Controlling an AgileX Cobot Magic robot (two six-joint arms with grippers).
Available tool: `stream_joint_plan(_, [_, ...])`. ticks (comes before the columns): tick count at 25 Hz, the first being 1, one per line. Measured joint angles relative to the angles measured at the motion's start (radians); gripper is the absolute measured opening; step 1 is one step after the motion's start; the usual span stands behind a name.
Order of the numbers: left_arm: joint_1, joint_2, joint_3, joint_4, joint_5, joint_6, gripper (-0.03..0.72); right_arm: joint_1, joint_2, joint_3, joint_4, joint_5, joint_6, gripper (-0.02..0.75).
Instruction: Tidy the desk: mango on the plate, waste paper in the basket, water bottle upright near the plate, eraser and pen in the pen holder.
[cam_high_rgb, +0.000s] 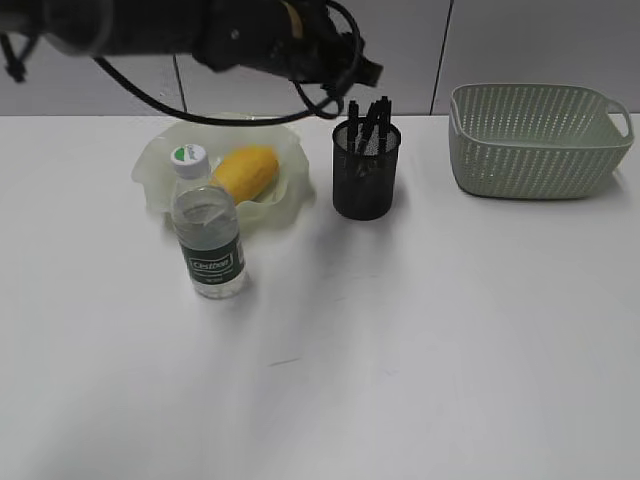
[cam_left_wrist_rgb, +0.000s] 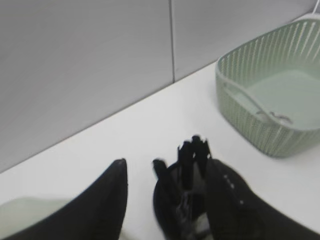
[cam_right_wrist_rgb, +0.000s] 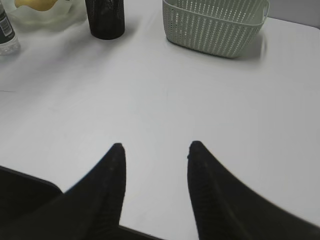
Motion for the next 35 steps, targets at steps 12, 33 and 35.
stream_joint_plan(12, [-0.003,-0.734,0.58,-0.053,0.33,0.04,0.41,0.0,0.0,0.0,0.0,0.0,0.0,0.346])
stream_joint_plan(33, [-0.003,-2.054,1.105,-0.156,0.752,0.082,0.529,0.0,0.0,0.0,0.021,0.0,0.0,0.575])
stream_joint_plan(35, [-0.003,-2.066,1.106,-0.161,0.76,0.093,0.516,0.0,0.0,0.0,0.021,0.0,0.0,0.575])
